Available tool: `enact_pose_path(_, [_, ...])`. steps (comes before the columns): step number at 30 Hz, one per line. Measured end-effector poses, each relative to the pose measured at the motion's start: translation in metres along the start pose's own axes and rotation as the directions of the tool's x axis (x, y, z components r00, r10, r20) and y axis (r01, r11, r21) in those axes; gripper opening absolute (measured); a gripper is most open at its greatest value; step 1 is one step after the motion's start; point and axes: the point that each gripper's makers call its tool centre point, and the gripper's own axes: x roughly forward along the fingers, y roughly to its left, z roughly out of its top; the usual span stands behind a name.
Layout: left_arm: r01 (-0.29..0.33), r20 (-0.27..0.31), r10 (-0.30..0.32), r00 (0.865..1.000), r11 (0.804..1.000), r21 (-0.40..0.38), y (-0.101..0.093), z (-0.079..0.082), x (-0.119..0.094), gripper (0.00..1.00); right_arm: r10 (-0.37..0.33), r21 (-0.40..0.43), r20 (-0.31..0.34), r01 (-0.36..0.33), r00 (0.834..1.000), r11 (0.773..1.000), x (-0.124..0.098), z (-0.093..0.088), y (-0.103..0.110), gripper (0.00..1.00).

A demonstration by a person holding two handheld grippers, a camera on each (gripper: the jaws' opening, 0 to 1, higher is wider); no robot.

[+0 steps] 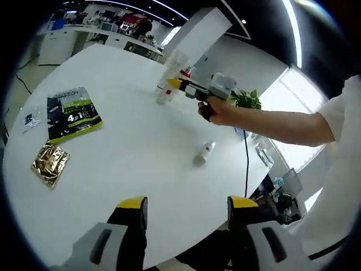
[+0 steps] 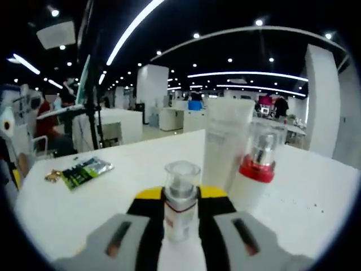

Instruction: Arrange the skincare products in the storage area until every visible bottle or jar stands upright without overlapping.

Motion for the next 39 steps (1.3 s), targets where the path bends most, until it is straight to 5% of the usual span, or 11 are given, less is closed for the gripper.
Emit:
enact_pose_path(11, [-0.006, 0.005, 0.006, 1.0, 0.999, 0.039, 0.003, 0.005, -0.005, 0.58, -0.005, 0.021, 0.021, 0.005, 1.0, 1.0, 0.001, 0.0, 0.004, 0.21])
enact_pose_path(18, [-0.019, 0.014, 0.018, 1.0, 0.999, 0.05, 0.01, 0.009, -0.01, 0.59, -0.01, 0.025, -0.044, 0.011, 0.999, 1.0, 0.003, -0.015, 0.006, 0.29])
enact_pose_path(23, [-0.026, 0.028, 0.026, 0.999, 0.999, 0.02, 0.014, 0.008, -0.011, 0.59, -0.103, 0.144, -0.183, 0.131, 0.978, 0.981, -0.001, -0.042, -0.001, 0.3])
enact_pose_path(31, [-0.028, 0.035, 0.028, 0.999, 1.0, 0.009, 0.016, 0.012, -0.008, 0.59, -0.11, 0.094, -0.229, 0.135, 0.967, 0.986, 0.009, -0.051, 0.005, 0.25])
enact_pose_path(39, [-0.039, 0.027, 0.039, 0.999, 0.999, -0.005, 0.021, 0.01, -0.01, 0.59, -0.145, 0.099, -0.208, 0.169, 0.967, 0.981, 0.015, -0.048, -0.004, 0.22])
